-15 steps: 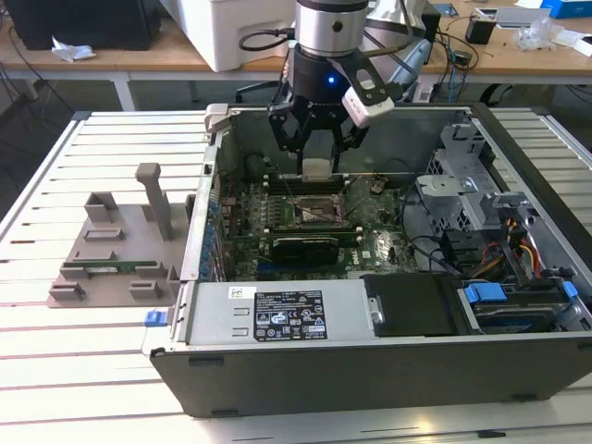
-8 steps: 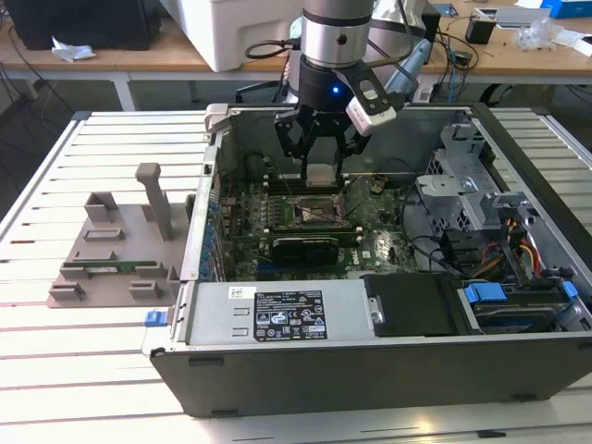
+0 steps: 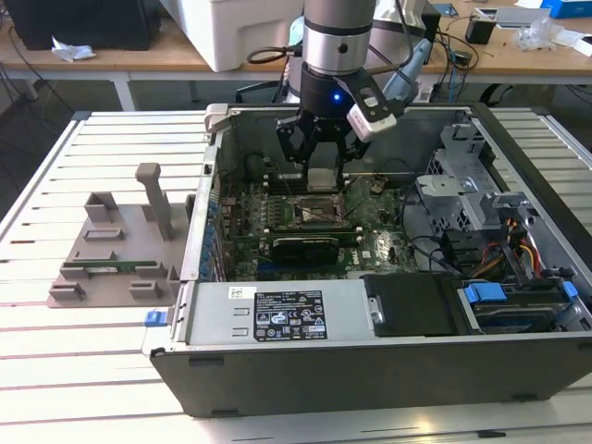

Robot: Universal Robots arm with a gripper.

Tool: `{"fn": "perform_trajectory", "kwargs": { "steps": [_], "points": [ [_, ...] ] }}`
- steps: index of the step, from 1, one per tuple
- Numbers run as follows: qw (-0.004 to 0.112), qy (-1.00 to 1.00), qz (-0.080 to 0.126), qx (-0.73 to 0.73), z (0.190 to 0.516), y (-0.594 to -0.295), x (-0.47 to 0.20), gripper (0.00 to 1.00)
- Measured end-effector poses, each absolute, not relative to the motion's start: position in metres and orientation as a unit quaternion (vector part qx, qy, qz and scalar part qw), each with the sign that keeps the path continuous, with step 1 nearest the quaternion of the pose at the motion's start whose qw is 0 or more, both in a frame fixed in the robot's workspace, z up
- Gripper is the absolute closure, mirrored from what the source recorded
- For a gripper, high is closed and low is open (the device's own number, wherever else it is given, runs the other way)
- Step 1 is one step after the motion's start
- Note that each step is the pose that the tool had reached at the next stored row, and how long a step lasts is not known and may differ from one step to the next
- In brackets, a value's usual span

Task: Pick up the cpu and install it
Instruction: 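Pick up the cpu and move it towards the insertion slot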

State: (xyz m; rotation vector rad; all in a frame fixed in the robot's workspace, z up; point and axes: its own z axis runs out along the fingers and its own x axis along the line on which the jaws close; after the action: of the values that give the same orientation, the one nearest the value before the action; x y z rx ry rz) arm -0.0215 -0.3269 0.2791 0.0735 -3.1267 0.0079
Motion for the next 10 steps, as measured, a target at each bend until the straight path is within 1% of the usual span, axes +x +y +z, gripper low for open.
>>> {"fn": "perform_trajectory", "kwargs": {
  "steps": [10],
  "points": [
    [0.007,-1.000,0.003,0.024,0.2687,-0.3256,-0.0182,0.46]
  ]
}}
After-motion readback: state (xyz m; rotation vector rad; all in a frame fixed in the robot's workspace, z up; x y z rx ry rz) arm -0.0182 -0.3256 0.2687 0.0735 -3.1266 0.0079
